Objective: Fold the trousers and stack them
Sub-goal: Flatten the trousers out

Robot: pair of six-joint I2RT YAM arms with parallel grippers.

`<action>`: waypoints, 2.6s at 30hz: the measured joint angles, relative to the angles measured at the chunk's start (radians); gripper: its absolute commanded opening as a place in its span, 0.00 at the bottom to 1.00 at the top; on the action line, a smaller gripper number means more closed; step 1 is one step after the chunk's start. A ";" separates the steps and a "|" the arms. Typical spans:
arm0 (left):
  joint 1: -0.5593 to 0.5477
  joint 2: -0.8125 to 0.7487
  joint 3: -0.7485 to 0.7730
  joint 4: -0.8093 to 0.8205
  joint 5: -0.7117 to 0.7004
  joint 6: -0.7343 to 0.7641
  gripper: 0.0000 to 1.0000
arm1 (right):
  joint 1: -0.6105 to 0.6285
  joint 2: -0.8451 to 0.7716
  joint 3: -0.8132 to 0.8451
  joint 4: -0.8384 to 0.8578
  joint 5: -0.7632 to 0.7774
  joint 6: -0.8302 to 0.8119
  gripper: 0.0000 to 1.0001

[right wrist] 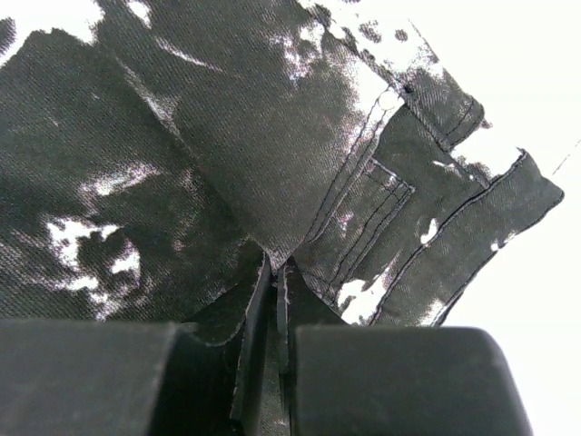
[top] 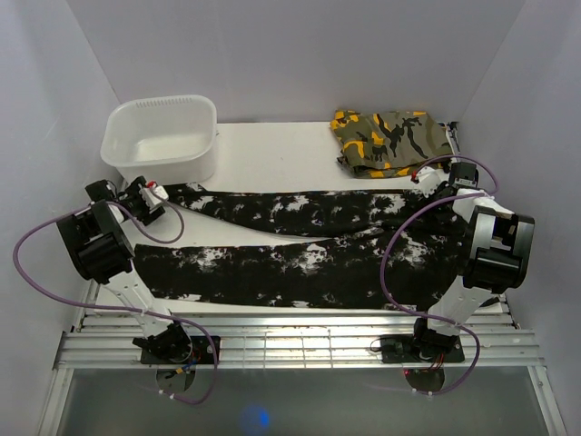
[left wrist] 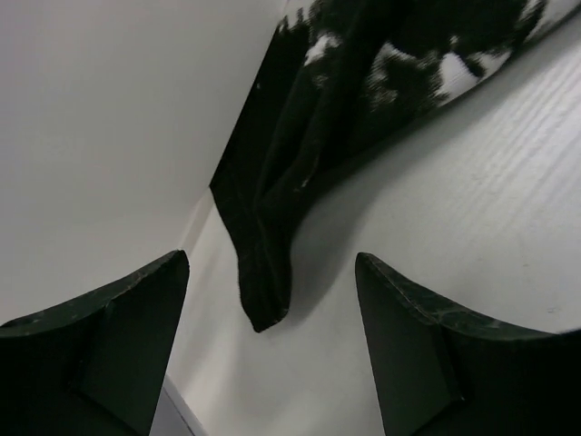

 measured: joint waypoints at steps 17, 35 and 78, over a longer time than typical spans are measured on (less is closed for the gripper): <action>-0.006 -0.085 0.134 -0.462 -0.166 0.151 0.00 | -0.002 0.001 0.005 0.026 0.009 -0.004 0.08; 0.118 -0.459 0.233 -1.207 -0.575 0.191 0.00 | -0.011 -0.080 -0.100 0.085 -0.059 -0.118 0.08; 0.112 -0.313 -0.069 -1.199 -0.502 -0.071 0.35 | -0.042 -0.143 0.164 -0.343 -0.035 -0.185 0.44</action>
